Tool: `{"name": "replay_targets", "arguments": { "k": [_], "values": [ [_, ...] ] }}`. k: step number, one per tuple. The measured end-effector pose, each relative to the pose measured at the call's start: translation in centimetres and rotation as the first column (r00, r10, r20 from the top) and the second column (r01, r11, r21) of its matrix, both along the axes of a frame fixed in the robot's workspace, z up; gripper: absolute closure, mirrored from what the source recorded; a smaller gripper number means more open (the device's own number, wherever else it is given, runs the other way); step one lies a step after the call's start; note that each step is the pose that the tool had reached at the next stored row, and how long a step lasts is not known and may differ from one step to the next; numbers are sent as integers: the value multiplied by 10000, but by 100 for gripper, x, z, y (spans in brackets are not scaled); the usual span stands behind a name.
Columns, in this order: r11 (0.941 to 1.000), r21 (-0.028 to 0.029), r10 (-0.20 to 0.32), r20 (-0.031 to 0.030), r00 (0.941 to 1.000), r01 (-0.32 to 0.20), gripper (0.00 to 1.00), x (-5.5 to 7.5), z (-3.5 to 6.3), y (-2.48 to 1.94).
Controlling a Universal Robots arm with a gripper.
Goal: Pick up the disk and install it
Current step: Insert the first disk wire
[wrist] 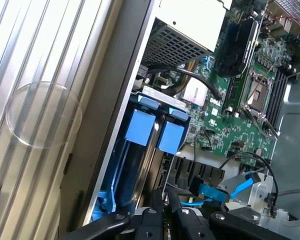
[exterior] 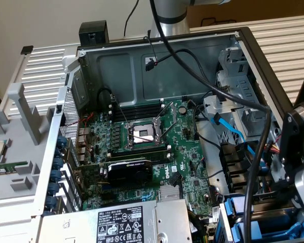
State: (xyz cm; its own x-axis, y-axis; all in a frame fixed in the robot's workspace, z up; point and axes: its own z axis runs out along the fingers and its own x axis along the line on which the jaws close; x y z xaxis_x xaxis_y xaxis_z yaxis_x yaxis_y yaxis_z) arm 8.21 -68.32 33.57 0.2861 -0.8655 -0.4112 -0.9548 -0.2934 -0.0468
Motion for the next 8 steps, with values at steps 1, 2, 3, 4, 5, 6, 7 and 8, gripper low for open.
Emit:
{"name": "replay_targets", "arguments": {
  "k": [1, 2, 3, 4, 5, 6, 7, 8],
  "values": [
    [10000, -16, -5, 0, 10000, 5, 84, 0, 6, 1],
    [10000, -44, -11, 1, 10000, 11, 84, 0, 11, 1],
    [10000, -84, -23, 1, 10000, 23, 84, 0, 18, 1],
    [9999, -125, -36, 1, 10000, 36, 84, 0, 23, 1],
    [9998, -175, -55, 1, 10000, 55, 84, -1, 29, 1],
    [9997, -224, -69, 2, 10000, 69, 84, 0, 36, 1],
    [9996, -263, -79, 2, 10000, 79, 84, -1, 47, 0],
    [9995, -292, -85, 2, 10000, 85, 84, -2, 58, 1]
  ]
}}
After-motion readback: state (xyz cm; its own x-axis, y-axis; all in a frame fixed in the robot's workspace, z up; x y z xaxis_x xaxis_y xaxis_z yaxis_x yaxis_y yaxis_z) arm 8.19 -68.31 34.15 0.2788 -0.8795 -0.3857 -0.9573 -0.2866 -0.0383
